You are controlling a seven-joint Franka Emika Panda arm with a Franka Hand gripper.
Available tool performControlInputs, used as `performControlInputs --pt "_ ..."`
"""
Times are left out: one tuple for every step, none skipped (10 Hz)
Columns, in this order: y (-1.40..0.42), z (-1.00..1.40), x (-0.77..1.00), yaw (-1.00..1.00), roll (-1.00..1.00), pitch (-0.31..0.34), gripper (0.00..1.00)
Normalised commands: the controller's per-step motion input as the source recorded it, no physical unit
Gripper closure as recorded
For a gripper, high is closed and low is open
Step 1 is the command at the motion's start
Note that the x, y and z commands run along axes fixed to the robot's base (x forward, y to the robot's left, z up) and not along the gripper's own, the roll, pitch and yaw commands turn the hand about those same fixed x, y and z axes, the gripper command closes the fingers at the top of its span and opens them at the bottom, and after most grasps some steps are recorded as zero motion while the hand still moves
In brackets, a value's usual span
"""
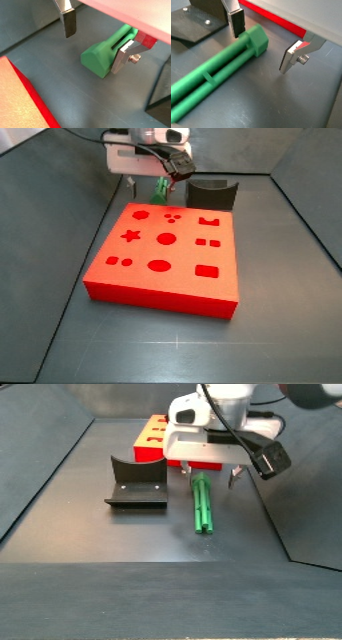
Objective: Pick up the 3 prong object. Move up. Place the 3 prong object on the fixture. Regrasp the 3 prong object. Move to above the board. Insert the 3 prong object.
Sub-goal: Pick up the 3 prong object.
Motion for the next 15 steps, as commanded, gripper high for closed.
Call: performControlInputs --pt "-0.07 -0.16 -0.09 0.09 -0.09 -0.219 0.0" --pt "-0.03 -0.07 -0.15 0.05 -0.13 -0.273 0.0" --pt "-0.03 0.0 -0.27 0.0 -0.25 -0.474 0.0" --pt "-0.01 -0.02 -0.27 0.0 -0.22 -0.449 0.0" --pt "0.0 0.0 -0.03 0.0 -0.01 -0.06 0.0" --pt "0.0 0.0 -0.03 0.0 -0.02 -0.056 0.0" --pt "0.0 -0.1 0.0 0.0 -0.09 -0.12 0.0" --pt "0.0 -0.17 0.0 0.0 -0.13 -0.223 0.0" --pt "0.0 0.0 0.0 -0.02 -0.08 -0.103 0.0" --pt "0.0 -0.02 0.0 0.0 -0.01 0.0 0.0" --pt "0.0 0.0 0.0 0.0 0.0 0.0 1.0" --pt "0.0 0.0 0.0 0.0 0.0 0.0 1.0" --pt "0.0 0.0 0.0 0.0 0.0 0.0 1.0" --pt "0.0 0.0 0.0 0.0 0.0 0.0 1.0" --pt "0.0 0.0 0.0 0.0 0.0 0.0 1.0"
